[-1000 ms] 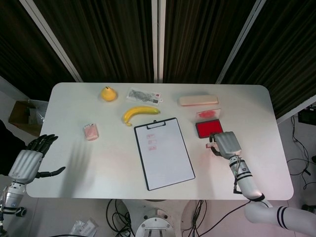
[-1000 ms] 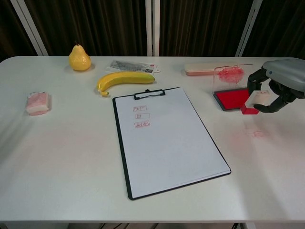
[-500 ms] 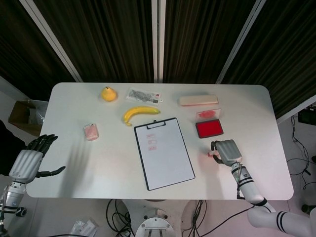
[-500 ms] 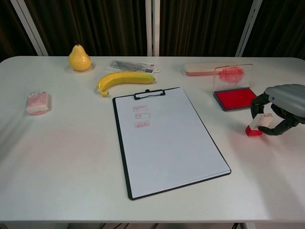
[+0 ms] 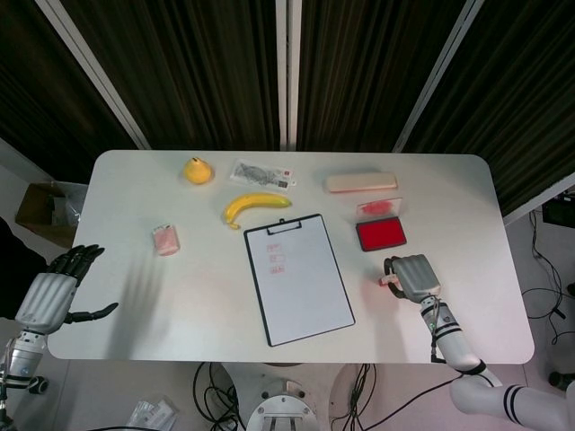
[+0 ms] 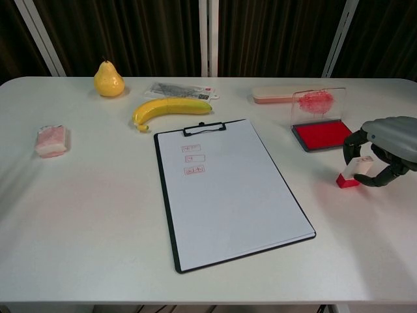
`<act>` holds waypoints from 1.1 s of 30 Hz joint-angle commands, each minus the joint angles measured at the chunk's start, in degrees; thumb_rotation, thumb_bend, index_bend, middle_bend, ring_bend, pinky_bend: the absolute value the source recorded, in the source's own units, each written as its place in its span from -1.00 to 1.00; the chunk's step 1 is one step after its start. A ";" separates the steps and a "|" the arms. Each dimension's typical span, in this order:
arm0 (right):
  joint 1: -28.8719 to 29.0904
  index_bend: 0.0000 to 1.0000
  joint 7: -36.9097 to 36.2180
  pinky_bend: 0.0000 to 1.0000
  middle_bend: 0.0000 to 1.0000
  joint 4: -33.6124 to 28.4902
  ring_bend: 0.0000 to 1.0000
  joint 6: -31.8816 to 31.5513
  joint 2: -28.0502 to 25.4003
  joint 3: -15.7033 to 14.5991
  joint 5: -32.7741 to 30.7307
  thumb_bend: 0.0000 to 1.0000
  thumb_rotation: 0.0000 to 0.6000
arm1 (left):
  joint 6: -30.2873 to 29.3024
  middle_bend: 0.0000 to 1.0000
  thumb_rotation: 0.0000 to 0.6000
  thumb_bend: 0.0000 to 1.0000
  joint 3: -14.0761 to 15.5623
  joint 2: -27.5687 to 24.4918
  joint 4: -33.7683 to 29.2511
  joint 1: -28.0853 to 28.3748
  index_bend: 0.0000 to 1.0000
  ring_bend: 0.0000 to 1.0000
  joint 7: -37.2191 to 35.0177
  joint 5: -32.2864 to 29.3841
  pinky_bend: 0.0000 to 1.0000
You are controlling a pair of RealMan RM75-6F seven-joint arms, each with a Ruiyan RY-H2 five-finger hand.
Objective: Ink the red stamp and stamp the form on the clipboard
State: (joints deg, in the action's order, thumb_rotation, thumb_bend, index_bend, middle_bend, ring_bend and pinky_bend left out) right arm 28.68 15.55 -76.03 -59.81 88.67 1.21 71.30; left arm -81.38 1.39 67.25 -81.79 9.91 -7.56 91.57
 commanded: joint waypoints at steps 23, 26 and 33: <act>-0.32 -0.18 1.48 0.92 -0.32 -2.76 0.61 2.57 -2.75 0.43 0.40 -0.36 1.00 | -0.13 -0.82 -0.19 -0.79 0.04 -0.11 -0.18 0.06 -0.78 -0.81 0.07 0.05 -0.63; -0.46 -0.24 2.04 0.92 -0.37 -3.99 0.61 2.74 -3.78 0.33 0.22 -0.36 1.00 | -0.06 -0.82 -0.18 -0.79 0.02 -0.15 -0.28 0.14 -0.78 -0.81 0.13 0.05 -0.63; -1.34 -0.60 2.30 0.92 -0.57 -11.01 0.61 0.42 -9.91 0.36 1.98 -0.38 1.00 | -0.32 -0.82 -0.18 -0.79 -0.06 -0.49 -0.76 0.13 -0.78 -0.81 0.32 0.12 -0.63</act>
State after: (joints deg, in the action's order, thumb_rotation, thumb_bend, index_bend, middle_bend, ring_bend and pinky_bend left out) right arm 27.80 17.92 -84.91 -58.20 80.83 1.58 72.28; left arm -81.73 1.33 66.74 -82.56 10.04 -7.24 91.69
